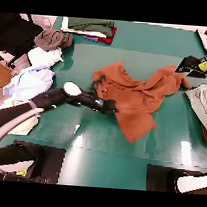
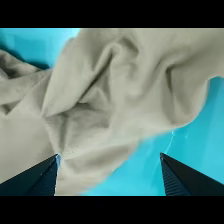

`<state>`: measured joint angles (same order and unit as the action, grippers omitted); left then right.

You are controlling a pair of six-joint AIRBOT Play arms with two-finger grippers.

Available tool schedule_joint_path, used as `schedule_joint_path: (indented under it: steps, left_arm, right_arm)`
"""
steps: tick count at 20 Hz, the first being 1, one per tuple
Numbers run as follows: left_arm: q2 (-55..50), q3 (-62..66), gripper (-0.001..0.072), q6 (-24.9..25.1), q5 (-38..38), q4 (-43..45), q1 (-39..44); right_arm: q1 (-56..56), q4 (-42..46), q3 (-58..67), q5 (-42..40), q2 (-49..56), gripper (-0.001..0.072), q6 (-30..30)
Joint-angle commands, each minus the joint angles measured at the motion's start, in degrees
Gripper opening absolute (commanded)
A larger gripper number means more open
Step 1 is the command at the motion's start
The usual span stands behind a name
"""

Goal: Fold the shirts.

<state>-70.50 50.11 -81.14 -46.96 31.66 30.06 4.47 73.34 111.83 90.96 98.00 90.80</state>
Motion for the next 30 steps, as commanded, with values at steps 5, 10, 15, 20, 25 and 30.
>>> schedule_joint_path:
  steps: [5, 10, 15, 20, 25, 30]
  left_arm:
    - [28.3, 0.4, 0.0028, -10.4, -27.6, 41.3, -23.0]
    - [29.3, 0.4, 0.0028, -12.9, -28.3, 46.3, -25.1]
    - [29.1, 0.4, 0.0028, -16.5, -20.7, 47.2, -25.1]
    - [29.1, 0.4, 0.0028, -16.3, -19.8, 45.3, -25.1]
    - [29.1, 0.4, 0.0028, -15.9, -19.6, 43.2, -25.1]
    - [29.1, 0.4, 0.0028, -15.9, -18.9, 42.8, -25.1]
  right_arm:
    - [0.2, -6.2, -13.1, -0.2, -2.8, 0.0707, -2.5]
    - [2.1, -6.5, -32.0, -7.1, -14.6, 0.0707, -6.2]
    - [10.6, -22.7, -46.1, -9.2, -17.8, 0.0706, -16.4]
    - [17.9, -24.4, -55.4, -11.5, -16.7, 0.0665, -23.1]
    - [16.6, -26.4, -56.6, -12.2, -10.0, 0.0665, -27.8]
    - [11.0, -27.9, -56.5, -15.3, -8.8, 0.0596, -28.7]
